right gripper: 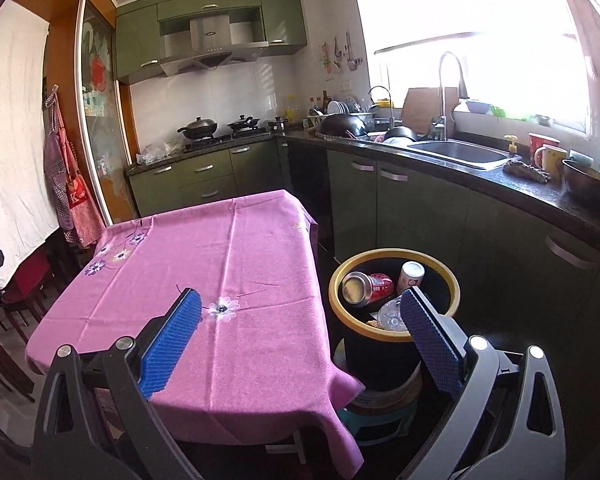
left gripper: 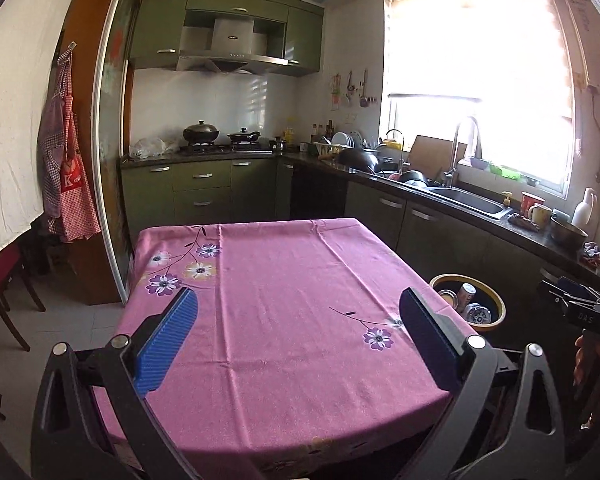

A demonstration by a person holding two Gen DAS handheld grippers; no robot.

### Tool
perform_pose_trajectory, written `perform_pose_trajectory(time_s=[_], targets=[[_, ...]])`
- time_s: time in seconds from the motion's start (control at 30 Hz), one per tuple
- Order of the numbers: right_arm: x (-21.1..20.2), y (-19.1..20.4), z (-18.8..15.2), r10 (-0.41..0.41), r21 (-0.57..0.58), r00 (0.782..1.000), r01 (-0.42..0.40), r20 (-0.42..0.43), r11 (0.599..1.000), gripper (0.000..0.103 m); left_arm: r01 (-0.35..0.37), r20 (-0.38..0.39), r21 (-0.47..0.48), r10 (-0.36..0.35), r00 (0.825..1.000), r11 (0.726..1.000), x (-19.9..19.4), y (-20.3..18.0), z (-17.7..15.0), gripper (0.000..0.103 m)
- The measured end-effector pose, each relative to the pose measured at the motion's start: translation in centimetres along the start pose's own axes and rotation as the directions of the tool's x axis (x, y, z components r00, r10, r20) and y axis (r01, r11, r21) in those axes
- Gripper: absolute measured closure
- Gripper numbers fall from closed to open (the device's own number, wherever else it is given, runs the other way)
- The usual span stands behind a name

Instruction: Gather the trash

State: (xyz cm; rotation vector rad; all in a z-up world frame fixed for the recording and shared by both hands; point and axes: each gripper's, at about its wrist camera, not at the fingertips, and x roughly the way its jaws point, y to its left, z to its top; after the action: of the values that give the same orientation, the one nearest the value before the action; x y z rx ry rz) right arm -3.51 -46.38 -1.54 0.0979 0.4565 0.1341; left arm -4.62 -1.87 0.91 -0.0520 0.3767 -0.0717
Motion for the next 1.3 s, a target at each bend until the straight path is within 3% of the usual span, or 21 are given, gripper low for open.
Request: perform_pose_trajectory(time_s=[0.4,1.3], targets=[[-0.1,0.8,-0.1,0.011,-0.029,1.0,-0.011,0.005,1.0,0.005,-0.016,0.011,-0.004,0.016,1.0,1.0,-1.7,0.2,-0.7,0.007],[1.0,1.9,-0.3,0.029,-0.051,0.999,-0.03,-0.013,0.998,0.005,0.004,-0.009,-0.01,-0.004,1.0,1.0,-1.1,0.4,-1.3,0.007]])
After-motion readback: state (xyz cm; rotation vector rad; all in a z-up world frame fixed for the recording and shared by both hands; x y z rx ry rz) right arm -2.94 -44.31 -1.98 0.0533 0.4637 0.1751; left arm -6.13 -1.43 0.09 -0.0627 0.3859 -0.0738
